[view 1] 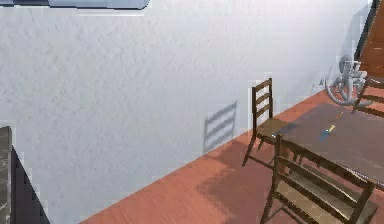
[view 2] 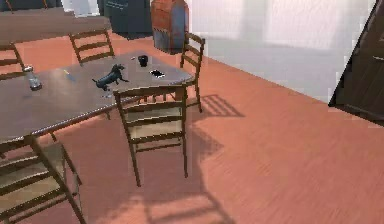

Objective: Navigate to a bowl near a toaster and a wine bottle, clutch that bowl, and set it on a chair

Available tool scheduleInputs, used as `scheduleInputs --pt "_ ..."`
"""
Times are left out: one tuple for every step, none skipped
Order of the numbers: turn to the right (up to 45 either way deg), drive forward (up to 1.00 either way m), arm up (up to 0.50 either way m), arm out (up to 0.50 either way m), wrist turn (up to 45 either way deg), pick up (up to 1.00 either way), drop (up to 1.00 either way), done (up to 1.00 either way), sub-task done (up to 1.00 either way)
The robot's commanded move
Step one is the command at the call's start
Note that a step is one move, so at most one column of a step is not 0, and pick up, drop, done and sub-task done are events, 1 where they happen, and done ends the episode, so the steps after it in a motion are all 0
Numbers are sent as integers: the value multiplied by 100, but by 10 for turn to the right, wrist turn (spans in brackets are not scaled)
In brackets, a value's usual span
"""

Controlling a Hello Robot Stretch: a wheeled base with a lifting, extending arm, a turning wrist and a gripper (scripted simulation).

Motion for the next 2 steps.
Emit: scheduleInputs --pt "330 0 0 0 0 0 0 0 0" --pt "30 0 0 0 0 0 0 0 0"
